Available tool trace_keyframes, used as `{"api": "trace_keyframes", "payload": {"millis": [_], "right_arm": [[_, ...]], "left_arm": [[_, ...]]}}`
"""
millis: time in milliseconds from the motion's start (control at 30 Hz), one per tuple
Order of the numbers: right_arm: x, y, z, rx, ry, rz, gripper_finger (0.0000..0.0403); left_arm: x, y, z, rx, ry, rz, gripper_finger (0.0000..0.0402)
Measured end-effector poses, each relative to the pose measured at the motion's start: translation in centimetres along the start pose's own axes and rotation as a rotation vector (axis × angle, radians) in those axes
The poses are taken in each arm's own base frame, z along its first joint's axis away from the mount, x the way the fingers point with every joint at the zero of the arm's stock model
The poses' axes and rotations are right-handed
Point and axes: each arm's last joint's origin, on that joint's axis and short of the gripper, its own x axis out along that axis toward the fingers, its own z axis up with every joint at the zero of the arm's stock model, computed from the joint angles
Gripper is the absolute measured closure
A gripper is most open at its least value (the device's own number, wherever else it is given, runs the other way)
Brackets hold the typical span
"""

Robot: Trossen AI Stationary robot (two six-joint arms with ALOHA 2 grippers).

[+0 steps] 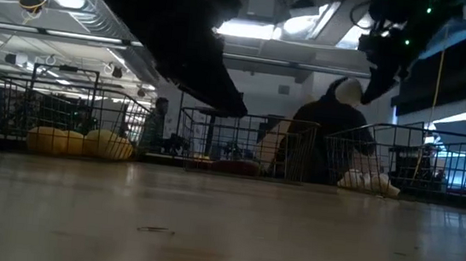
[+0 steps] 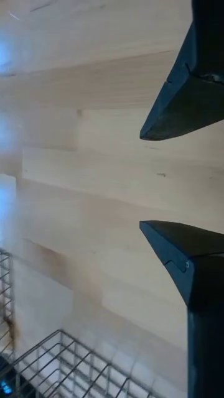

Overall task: Sort produce into baskets
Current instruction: Put the white garlic into the right gold wire basket

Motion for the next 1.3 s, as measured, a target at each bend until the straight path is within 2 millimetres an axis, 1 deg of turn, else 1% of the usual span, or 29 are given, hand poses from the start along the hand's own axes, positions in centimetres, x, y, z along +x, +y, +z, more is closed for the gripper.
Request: {"api": "trace_keyframes", "payload": {"millis": [233, 467, 600, 733, 900, 1167, 1300], "right_arm": [[1.6, -2.7, -1.3, 0.113, 0.156, -0.028, 0.0391], [4.7, -3.8, -3.9, 0.236, 0.313, 0.049, 0.0390], [6.3, -3.6, -5.1, 0.275, 0.388, 0.079, 0.0390], [7.5, -3.2, -6.2, 0.301, 0.428, 0.112, 0.0390], [8.9, -2.9, -7.3, 0.324, 0.470, 0.111, 0.0390], [10.0, -2.8, -7.5, 0.354, 0.501, 0.114, 0.0387], [10.2, -2.7, -7.6, 0.357, 0.514, 0.122, 0.0360]], "left_arm": [[-0.6, 0.4, 0.7, 0.010, -0.026, -0.001, 0.0182], [-0.6, 0.4, 0.7, 0.005, -0.026, -0.001, 0.0182], [-0.6, 0.4, 0.7, -0.003, -0.031, -0.002, 0.0182], [-0.6, 0.4, 0.9, 0.000, -0.047, -0.006, 0.0182], [-0.6, 0.4, 1.0, 0.018, -0.053, -0.004, 0.0182], [-0.6, 0.4, 1.0, 0.017, -0.052, -0.005, 0.0182], [-0.6, 0.4, 1.0, 0.017, -0.052, -0.005, 0.0182]]}}
